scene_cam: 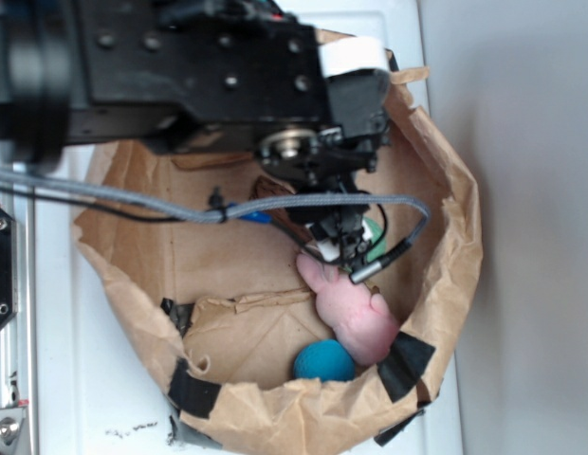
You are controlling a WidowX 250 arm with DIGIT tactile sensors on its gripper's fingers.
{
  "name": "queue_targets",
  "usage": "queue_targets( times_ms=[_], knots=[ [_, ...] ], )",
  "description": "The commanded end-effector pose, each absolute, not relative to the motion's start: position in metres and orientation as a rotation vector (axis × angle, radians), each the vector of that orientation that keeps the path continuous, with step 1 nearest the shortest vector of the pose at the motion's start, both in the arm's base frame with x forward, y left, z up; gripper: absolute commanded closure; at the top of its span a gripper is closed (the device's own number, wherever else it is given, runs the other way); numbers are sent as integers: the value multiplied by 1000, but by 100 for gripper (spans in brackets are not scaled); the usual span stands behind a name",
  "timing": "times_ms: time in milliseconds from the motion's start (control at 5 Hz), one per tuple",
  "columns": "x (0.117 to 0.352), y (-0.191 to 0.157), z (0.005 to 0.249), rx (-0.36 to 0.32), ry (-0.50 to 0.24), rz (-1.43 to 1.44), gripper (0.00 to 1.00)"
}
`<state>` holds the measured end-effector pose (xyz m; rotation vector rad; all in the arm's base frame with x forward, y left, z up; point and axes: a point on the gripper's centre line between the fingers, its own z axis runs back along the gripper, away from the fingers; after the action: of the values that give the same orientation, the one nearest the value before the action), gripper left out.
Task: Grab the green ball.
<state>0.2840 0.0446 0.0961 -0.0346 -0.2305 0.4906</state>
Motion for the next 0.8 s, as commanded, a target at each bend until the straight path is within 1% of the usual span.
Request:
queue_targets(
  times_ms=[0,200,400,600],
  knots=[
    [299,26,103,-37,-294,486,0],
    [304,17,97,-21,-282,485,0],
    [305,14,82,7,-297,462,0],
    [318,15,74,41,-327,477,0]
  ],
)
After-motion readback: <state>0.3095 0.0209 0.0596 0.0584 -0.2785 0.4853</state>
